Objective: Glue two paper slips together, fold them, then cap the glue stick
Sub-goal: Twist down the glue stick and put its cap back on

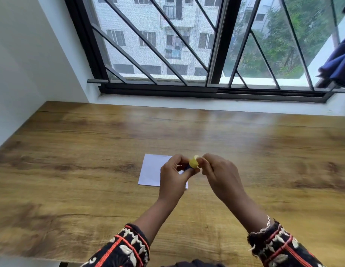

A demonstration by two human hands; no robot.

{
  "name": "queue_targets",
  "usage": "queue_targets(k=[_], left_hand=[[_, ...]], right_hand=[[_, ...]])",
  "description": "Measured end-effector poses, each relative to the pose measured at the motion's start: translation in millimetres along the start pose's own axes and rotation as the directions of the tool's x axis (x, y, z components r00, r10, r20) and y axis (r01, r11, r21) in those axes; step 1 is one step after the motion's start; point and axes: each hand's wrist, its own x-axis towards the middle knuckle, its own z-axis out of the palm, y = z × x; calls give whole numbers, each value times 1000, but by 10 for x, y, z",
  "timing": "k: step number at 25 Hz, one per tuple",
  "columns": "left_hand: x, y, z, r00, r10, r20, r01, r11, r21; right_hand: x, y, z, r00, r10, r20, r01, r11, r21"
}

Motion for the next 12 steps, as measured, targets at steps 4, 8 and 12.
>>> queue_targets(k=[4,8,12], left_hand=[[50,20,-40,999,-42,15,44,995,-89],[36,4,-79,997,-57,56,61,995,-73],[67,6,-173,992,-69,103,75,996,-53]], right_hand=[[-93,9,119,999,34,-16,-28,958,284],[-87,-75,249,996,85,-6,-76,915,397],[-55,-144,346,992,119,-40,-92,907,410]])
